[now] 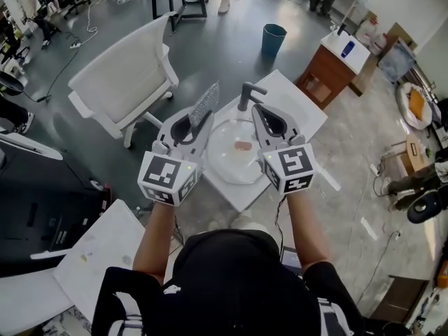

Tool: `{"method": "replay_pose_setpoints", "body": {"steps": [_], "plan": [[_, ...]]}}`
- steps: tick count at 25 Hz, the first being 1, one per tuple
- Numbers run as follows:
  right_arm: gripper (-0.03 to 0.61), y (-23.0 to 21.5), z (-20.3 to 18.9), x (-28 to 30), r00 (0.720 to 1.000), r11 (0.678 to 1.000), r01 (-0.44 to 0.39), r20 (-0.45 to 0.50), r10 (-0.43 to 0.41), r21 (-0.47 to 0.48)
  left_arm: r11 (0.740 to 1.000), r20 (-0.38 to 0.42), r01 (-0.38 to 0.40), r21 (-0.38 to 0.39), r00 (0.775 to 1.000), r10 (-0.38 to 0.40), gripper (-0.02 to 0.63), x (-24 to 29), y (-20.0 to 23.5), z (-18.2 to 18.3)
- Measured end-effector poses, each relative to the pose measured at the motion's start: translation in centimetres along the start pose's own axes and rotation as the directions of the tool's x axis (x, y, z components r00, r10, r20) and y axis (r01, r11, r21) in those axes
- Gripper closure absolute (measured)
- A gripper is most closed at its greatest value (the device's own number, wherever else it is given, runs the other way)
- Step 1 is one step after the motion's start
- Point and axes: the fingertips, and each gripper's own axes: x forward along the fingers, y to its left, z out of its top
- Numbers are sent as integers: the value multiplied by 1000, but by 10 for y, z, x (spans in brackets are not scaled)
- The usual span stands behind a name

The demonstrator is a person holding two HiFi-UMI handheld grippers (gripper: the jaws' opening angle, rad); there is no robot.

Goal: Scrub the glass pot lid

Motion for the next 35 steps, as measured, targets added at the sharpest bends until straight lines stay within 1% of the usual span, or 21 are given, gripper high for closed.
{"method": "replay_pose_setpoints", "body": {"steps": [8,14,20,25,30,33,35], "plan": [[580,-17,-19,6,1000,1000,-1,-31,1,17,1000,-32,16,-23,999,-16,546,22,-5,-17],[580,-33,-36,14,998,999,-15,-62,17,35,999,-78,29,-37,996,-31,546,46,-8,-36],[580,-44,-66,23,993,998,-43,-106,48,49,997,-142,29,-72,989,-39,546,66,-9,-70],[580,-52,-104,30,980,994,-83,-176,95,72,996,-197,24,-90,979,-42,546,84,-14,-101],[580,-54,-146,31,958,988,-118,-249,140,100,985,-232,0,-170,972,-40,546,95,-20,-137],[580,-54,-168,31,945,984,-135,-284,164,120,985,-271,-14,-174,962,-35,546,100,-22,-157],[580,-54,-181,31,935,980,-145,-305,181,135,985,-283,-11,-173,958,-39,546,103,-23,-170]]}}
